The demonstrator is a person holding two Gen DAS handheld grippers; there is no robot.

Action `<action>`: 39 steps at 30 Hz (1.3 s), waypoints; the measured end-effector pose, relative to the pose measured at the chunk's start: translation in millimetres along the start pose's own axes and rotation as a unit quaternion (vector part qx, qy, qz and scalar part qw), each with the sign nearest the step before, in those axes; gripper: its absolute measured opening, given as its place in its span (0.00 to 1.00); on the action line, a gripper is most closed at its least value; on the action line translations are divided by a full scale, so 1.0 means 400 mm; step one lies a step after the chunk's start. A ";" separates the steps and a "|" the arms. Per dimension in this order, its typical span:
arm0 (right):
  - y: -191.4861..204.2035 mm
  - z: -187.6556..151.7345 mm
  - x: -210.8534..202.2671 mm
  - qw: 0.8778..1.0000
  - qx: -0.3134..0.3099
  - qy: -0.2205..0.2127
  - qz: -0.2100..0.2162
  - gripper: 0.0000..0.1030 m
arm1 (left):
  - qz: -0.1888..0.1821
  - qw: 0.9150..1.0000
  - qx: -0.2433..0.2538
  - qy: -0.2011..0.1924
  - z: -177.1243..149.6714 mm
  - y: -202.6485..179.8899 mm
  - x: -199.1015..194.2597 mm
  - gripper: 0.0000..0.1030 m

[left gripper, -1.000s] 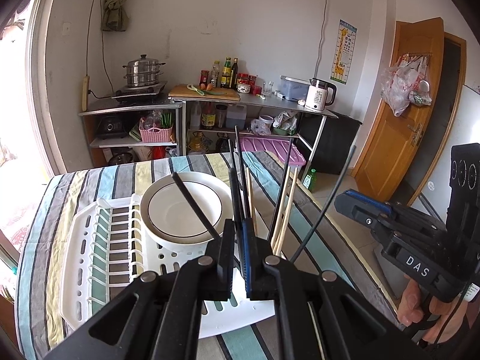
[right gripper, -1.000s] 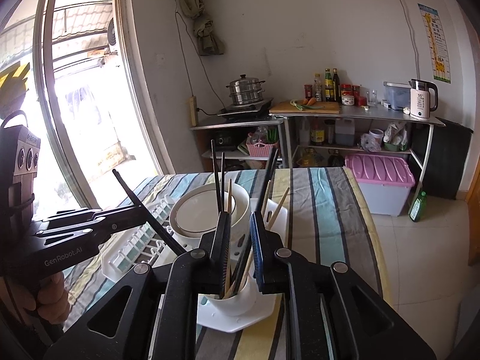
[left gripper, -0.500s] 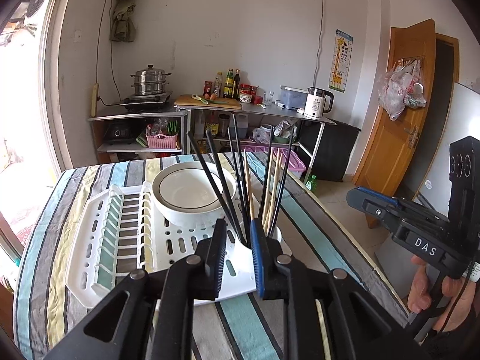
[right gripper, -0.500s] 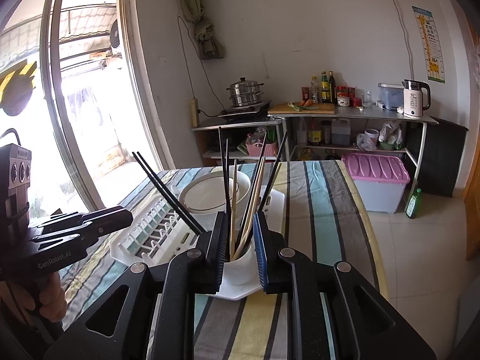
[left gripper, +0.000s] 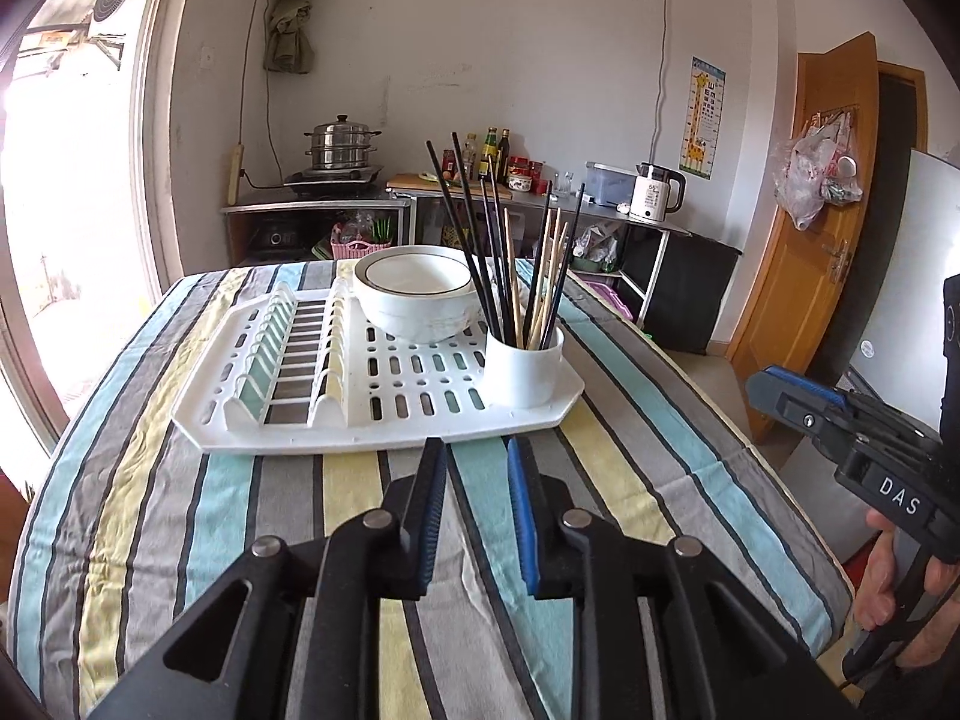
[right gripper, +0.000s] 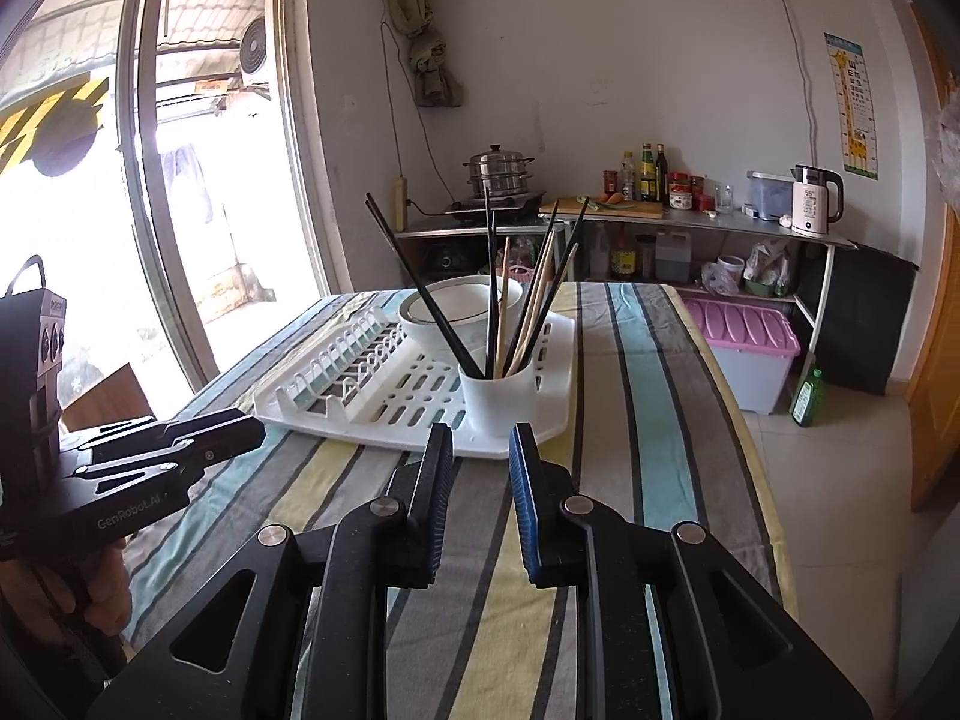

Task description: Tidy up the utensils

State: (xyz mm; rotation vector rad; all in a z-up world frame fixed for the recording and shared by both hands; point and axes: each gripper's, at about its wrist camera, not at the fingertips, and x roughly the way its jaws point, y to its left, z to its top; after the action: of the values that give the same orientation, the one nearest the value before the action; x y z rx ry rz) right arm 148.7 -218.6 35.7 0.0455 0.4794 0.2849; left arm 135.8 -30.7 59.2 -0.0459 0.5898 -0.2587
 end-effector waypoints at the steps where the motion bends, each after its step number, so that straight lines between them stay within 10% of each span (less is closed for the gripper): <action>1: 0.008 -0.013 -0.008 1.000 -0.001 0.001 0.000 0.20 | 0.004 1.000 -0.001 -0.002 -0.012 -0.001 -0.010 0.22; 20: 0.099 -0.212 -0.139 1.000 -0.005 0.008 -0.028 0.20 | 0.055 0.998 -0.011 -0.019 -0.219 0.006 -0.159 0.22; 39: 0.110 -0.220 -0.144 0.999 -0.012 0.006 -0.032 0.21 | 0.054 0.998 -0.007 -0.013 -0.248 -0.011 -0.162 0.22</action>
State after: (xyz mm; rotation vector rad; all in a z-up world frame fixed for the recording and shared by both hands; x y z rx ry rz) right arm 47.9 -194.6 -11.9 0.0058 0.4885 0.2283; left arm 27.9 -15.3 12.3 -0.0309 0.5659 -0.1493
